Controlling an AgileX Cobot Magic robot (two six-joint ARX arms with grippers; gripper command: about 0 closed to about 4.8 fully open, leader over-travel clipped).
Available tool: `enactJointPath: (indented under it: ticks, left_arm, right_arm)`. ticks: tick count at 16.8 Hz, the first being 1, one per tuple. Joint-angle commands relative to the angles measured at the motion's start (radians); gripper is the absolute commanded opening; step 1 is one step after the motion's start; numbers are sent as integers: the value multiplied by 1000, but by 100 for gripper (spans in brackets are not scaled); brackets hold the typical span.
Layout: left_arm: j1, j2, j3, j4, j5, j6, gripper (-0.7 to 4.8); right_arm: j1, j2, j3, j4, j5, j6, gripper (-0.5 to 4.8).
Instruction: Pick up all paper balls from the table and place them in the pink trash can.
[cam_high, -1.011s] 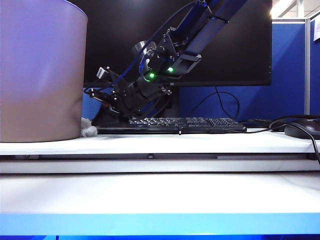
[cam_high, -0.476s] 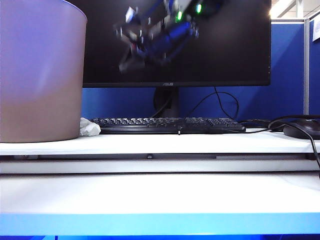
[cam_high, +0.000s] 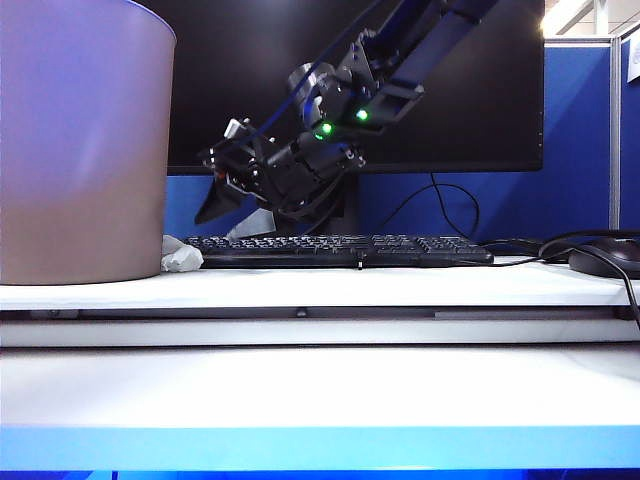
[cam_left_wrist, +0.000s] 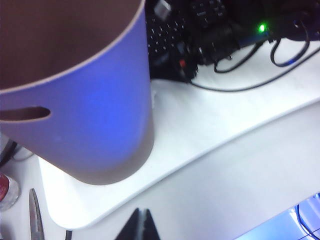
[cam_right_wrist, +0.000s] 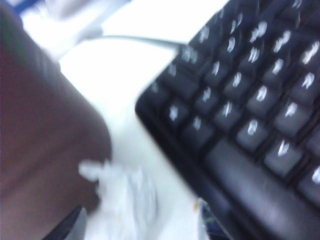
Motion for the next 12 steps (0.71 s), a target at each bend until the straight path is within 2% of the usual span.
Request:
enactJointPath:
  ticks: [1, 10, 11, 12]
  left_arm:
    - [2, -1, 3, -10, -2, 0, -6]
    - [2, -5, 3, -22, -3, 19, -6]
    - [2, -6, 3, -20, -2, 19, -6]
    - [2, -7, 4, -21, -3, 19, -6]
  right_arm:
    - [20, 26, 6, 95, -41, 48, 283]
    - [44, 87, 5, 56, -44, 50, 283]
    - [43, 93, 5, 43, -43, 50, 262]
    - [43, 99, 5, 38, -41, 50, 187]
